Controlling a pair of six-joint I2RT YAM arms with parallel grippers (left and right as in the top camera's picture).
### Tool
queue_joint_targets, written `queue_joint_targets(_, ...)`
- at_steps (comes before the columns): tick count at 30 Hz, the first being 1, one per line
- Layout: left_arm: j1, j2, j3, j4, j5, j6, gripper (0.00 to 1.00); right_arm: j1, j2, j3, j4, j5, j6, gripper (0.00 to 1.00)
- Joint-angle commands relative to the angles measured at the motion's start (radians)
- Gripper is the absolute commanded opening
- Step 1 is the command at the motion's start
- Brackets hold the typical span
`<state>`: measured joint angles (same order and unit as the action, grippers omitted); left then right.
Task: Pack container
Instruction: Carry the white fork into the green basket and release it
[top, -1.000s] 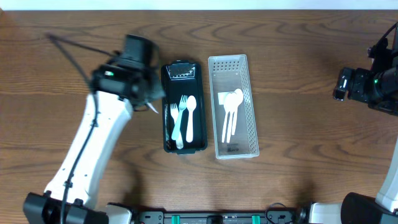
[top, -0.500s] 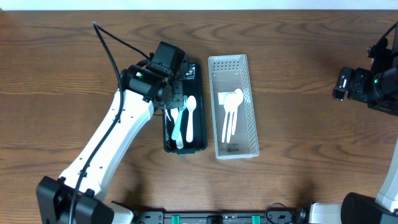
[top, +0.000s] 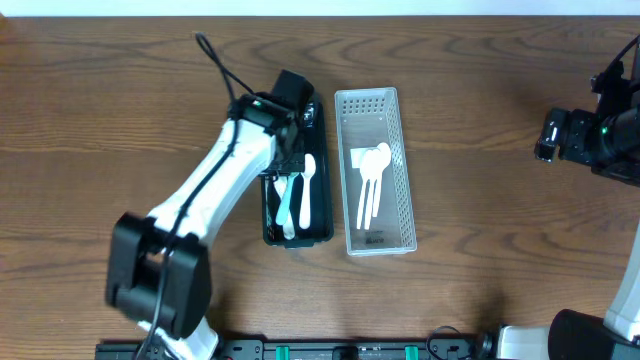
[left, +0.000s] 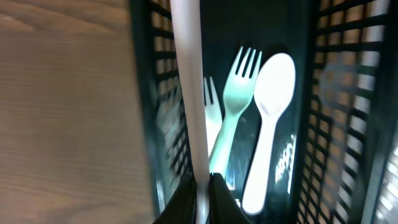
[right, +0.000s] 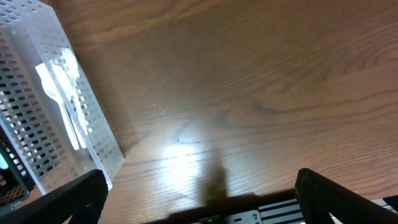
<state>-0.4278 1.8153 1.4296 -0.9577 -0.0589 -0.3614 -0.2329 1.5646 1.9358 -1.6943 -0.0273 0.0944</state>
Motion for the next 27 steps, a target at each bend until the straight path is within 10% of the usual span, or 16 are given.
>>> queue_joint_targets(1, -0.017, 0.056, 0.014, 0.022, -0.001, 0.017, 0.06, -0.008, 0.001, -0.001, -0.002, -0.007, 0.002, 0.99)
queue_joint_targets(6, -0.023, 0.116, 0.014, 0.056, -0.001, 0.017, 0.07, -0.008, 0.001, -0.001, -0.003, -0.007, 0.002, 0.99)
queue_joint_targets(17, -0.023, 0.143, 0.016, 0.062, -0.006, 0.044, 0.82, -0.008, 0.001, -0.001, -0.002, -0.008, 0.002, 0.99)
queue_joint_targets(27, -0.023, -0.041, 0.072, 0.036, -0.092, 0.149, 0.84, -0.008, 0.001, -0.001, 0.000, -0.008, 0.002, 0.99)
